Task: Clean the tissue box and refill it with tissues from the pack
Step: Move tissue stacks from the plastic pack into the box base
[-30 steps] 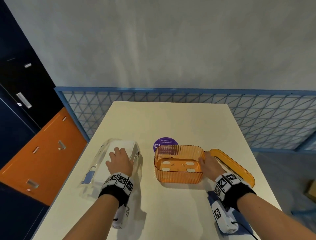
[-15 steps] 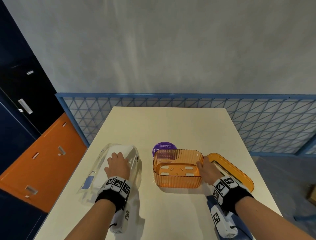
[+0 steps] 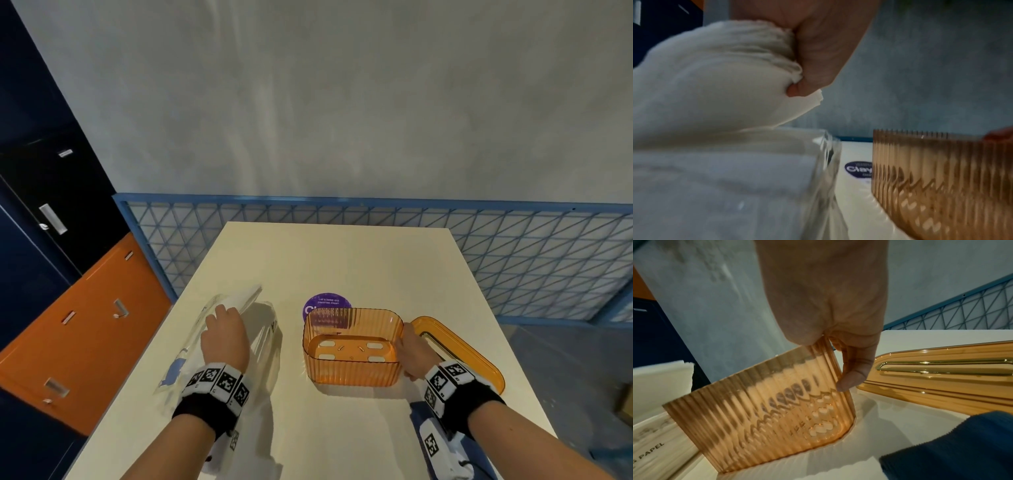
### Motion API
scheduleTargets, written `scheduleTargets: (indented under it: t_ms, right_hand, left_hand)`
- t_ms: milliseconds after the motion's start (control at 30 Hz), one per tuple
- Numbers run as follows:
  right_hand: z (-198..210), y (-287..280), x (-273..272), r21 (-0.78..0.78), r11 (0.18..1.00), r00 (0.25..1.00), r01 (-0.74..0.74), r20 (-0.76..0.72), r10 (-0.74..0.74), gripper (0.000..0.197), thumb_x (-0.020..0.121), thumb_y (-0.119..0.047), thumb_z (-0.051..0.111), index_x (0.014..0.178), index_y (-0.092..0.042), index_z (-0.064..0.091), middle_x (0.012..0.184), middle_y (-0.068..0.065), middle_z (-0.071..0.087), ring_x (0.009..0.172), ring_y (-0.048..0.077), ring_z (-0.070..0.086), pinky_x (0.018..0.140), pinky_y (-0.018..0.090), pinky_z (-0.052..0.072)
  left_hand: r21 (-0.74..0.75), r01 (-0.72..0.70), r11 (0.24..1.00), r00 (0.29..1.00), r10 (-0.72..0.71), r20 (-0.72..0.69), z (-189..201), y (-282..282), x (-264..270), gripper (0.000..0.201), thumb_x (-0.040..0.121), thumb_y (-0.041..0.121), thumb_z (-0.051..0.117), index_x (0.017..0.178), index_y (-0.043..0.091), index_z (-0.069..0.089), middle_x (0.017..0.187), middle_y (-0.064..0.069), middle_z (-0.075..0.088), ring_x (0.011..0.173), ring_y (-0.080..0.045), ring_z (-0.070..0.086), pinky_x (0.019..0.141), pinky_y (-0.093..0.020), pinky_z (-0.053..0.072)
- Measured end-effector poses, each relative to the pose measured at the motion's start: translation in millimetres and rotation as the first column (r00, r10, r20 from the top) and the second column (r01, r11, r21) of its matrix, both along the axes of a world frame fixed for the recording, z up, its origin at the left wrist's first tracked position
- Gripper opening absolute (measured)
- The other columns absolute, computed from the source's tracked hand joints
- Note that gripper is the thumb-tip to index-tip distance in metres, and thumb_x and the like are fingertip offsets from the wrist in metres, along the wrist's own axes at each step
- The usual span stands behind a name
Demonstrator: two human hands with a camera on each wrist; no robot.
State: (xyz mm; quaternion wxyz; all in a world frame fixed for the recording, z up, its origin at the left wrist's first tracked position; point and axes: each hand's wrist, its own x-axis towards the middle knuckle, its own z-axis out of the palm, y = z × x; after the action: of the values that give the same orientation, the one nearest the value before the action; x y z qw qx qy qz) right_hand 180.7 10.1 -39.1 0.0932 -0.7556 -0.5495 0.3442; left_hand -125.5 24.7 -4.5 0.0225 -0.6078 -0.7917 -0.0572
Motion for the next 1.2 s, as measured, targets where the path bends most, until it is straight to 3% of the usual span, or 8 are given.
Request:
scheduleTargets:
  t_ms: [167,367,433,600,733,900,1033,1200]
  right_hand:
    - [9,-1,-12,-0.001,1.0,1.0,0.023,-0.003,-0.023,0.036,0.102,-0.028,0.028,0.129,-0.004,0.032,0.096,0.009,0.057,0.07,0.016,0.054,0.052,0.023,0.042]
    - [72,-5,-31,0.195,0.977,0.983,-0.083,0.177,0.049,0.05,0.101,-0.042,0.024,0.135,-0.008,0.038,0.126,0.015,0.05,0.113,0.03,0.051,0.093,0.038,0.043]
    - [101,-2,-41,0.029,0.999,0.965,0.014,-0.261,-0.006,0.062,0.098,-0.052,0.018,0.123,-0.007,0.051,0.106,0.013,0.064,0.087,0.024,0.062,0.073,0.032,0.05]
    - [129,-2,-46,-0.304,0.951,0.376,0.057,-0.876,-0.303,0.057,0.093,-0.057,0.037,0.114,-0.008,0.057,0.106,0.021,0.067,0.092,0.036,0.067,0.065,0.034,0.058]
    - [132,-3,-44,-0.157,0.98,0.477,0.125,-0.856,-0.198,0.014,0.094,-0.011,0.048,0.106,-0.006,0.054,0.099,0.014,0.058,0.087,0.027,0.06,0.061,0.033,0.059]
    - [138,-2,-38,-0.036,0.994,0.518,0.105,-0.851,-0.085,0.016,0.096,-0.007,0.045,0.104,-0.011,0.058,0.097,0.01,0.066,0.085,0.026,0.065,0.059,0.032,0.058]
    - [141,-1,-39,-0.046,0.991,0.426,0.129,-0.899,-0.097,0.015,0.095,-0.009,0.046,0.105,-0.009,0.058,0.101,0.011,0.067,0.09,0.027,0.065,0.067,0.037,0.06]
    - [124,-9,-48,-0.131,0.967,0.439,0.22,-0.872,-0.218,0.02,0.096,-0.025,0.049,0.108,-0.01,0.057,0.104,0.012,0.065,0.089,0.028,0.065,0.073,0.041,0.059]
  left_hand:
    - [0.272,0.213,0.938,0.973,-0.228,0.023,25,-9,11,0.022,0.061,-0.017,0.068,0.074,-0.001,0.061,0.075,-0.018,0.058,0.063,-0.035,0.057,0.045,-0.034,0.044]
    - [0.508,0.427,0.748,0.866,-0.499,0.007,53,-27,51,0.039,0.061,-0.011,0.071,0.097,0.005,0.065,0.089,-0.009,0.064,0.071,-0.027,0.061,0.052,-0.034,0.053]
    - [0.544,0.517,0.66,0.805,-0.592,-0.047,57,-30,63,0.041,0.061,-0.007,0.075,0.099,0.006,0.065,0.091,-0.008,0.065,0.073,-0.024,0.061,0.055,-0.03,0.053]
    - [0.548,0.7,0.457,0.622,-0.767,-0.156,40,-27,78,0.046,0.067,0.004,0.068,0.108,0.014,0.051,0.099,-0.004,0.062,0.087,-0.017,0.05,0.062,-0.025,0.052]
    - [0.465,0.721,0.513,0.544,-0.835,0.079,18,-29,68,0.037,0.088,0.038,0.045,0.122,0.023,0.049,0.121,0.004,0.05,0.111,-0.011,0.045,0.087,-0.025,0.047]
    - [0.278,0.199,0.94,0.275,-0.326,0.904,12,-20,54,0.044,0.091,0.058,0.038,0.129,0.034,0.037,0.139,0.008,0.039,0.129,-0.008,0.036,0.111,-0.025,0.027]
    - [-0.235,0.171,0.957,-0.558,0.29,0.778,18,-1,47,0.06,0.092,0.058,0.039,0.132,0.013,0.042,0.129,-0.017,0.056,0.104,-0.033,0.062,0.096,-0.052,0.048]
    - [-0.224,0.306,0.925,-0.441,0.346,0.828,36,3,48,0.046,0.092,0.053,0.044,0.117,0.018,0.059,0.106,-0.011,0.072,0.088,-0.028,0.07,0.076,-0.042,0.058]
